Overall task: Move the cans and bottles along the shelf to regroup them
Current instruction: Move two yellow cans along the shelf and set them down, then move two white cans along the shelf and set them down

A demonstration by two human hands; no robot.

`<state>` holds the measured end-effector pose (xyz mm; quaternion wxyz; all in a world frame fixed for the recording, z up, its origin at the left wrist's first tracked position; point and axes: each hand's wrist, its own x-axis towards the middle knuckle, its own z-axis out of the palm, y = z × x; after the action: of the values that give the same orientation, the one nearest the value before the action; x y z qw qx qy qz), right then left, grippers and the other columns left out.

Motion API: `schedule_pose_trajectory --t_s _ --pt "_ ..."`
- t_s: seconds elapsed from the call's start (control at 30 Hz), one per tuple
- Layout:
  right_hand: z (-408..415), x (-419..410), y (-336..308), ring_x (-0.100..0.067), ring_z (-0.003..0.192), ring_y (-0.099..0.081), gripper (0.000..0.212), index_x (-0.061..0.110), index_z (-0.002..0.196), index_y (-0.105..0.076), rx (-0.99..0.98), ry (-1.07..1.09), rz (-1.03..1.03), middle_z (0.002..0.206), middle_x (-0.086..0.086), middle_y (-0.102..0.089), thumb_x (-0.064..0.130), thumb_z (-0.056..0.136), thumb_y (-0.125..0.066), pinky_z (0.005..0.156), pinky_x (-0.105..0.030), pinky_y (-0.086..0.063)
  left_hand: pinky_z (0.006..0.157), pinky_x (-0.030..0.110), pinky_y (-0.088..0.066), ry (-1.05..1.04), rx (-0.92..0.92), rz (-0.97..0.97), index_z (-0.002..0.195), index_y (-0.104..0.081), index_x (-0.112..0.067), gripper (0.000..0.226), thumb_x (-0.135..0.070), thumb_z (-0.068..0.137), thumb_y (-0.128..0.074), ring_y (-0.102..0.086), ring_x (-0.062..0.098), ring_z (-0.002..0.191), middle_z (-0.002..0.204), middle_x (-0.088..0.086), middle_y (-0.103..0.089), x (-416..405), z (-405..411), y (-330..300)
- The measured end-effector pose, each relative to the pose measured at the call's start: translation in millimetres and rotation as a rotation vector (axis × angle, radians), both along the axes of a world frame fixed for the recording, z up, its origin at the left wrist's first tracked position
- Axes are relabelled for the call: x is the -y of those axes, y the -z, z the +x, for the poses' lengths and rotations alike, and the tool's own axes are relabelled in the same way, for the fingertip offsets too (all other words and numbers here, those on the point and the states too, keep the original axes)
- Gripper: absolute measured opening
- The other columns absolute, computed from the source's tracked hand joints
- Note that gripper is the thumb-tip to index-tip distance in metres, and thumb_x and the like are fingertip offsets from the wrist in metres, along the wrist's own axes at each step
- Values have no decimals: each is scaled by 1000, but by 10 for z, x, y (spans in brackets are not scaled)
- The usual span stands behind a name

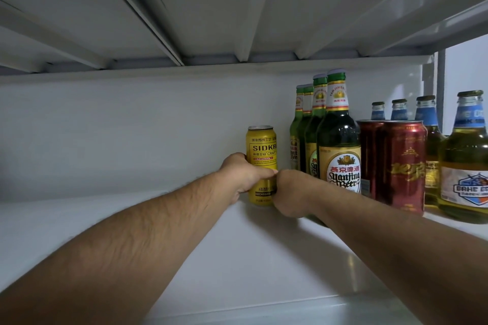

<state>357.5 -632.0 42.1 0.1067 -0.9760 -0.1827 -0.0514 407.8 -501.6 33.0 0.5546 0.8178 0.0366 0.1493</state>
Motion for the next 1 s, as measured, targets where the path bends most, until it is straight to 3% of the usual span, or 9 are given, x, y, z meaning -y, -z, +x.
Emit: schedule_pose_trajectory --t_s 0.13,0.3,0.4,0.47,0.53,0.63,0.73,0.9,1.0 --pt "0 30 63 -23 96 -58 34 6 132 -53 -20 -30 -41 106 -9 -56 8 99 -48 86 -30 -49 95 47 -61 -26 4 6 105 -68 -18 46 -24 69 -96 -76 26 97 106 7 -77 27 -11 14" --pt "-39 56 139 -36 113 -62 26 1 118 -62 -8 -74 5 121 -19 -64 13 97 -53 77 -34 -42 96 48 -60 -51 10 22 110 -72 -17 57 -32 61 -97 -76 27 97 105 7 -79 54 9 56" --pt "-68 69 160 -29 92 -57 25 2 117 -62 -4 -104 -1 119 -19 -64 15 97 -53 75 -33 -42 99 47 -59 -65 10 65 115 -71 -18 55 -35 68 -95 -75 25 100 109 6 -78 74 -13 65" --pt "-111 82 155 -24 85 -48 23 3 116 -62 -2 -116 -9 107 -18 -62 15 98 -53 75 -33 -41 100 44 -58 -68 -2 115 125 -68 -19 66 -43 68 -93 -73 23 104 118 5 -76 74 -77 44" --pt "-183 93 144 -23 85 -47 13 9 107 -60 0 -123 -31 91 -10 -54 15 98 -53 74 -32 -41 103 37 -53 -55 -33 170 142 -57 -18 79 -43 75 -89 -69 21 113 136 7 -69 53 -197 21" --pt "-321 73 134 -22 82 -49 4 11 100 -49 18 -99 -48 74 -2 -43 14 98 -52 70 -32 -41 111 33 -40 -61 -65 372 164 -24 -14 99 -39 87 -81 -47 26 144 165 7 -40 -59 -430 3" --pt "-495 -25 108 -21 82 -54 22 9 120 -49 1 -88 -89 86 -3 -49 14 99 -49 61 -28 -43 117 32 -33 -75 -63 597 166 -19 -16 97 -41 91 -76 -36 25 152 170 5 -30 -278 -751 4" --pt "-829 -486 40 -30 104 -60 30 10 122 -49 109 -140 -99 116 -10 -59 32 101 -46 73 -30 -45 120 30 -32 -153 -100 817 166 -20 -21 87 -46 96 -66 -35 22 153 171 0 -26 -927 -1429 3" --pt "-1031 -973 34 -32 122 -53 42 11 126 -51 200 -235 -111 133 -12 -56 43 102 -40 86 -35 -42 122 34 -33 -233 -146 862 166 -20 -24 83 -50 98 -61 -34 21 153 172 -2 -25 -1468 -1890 22"
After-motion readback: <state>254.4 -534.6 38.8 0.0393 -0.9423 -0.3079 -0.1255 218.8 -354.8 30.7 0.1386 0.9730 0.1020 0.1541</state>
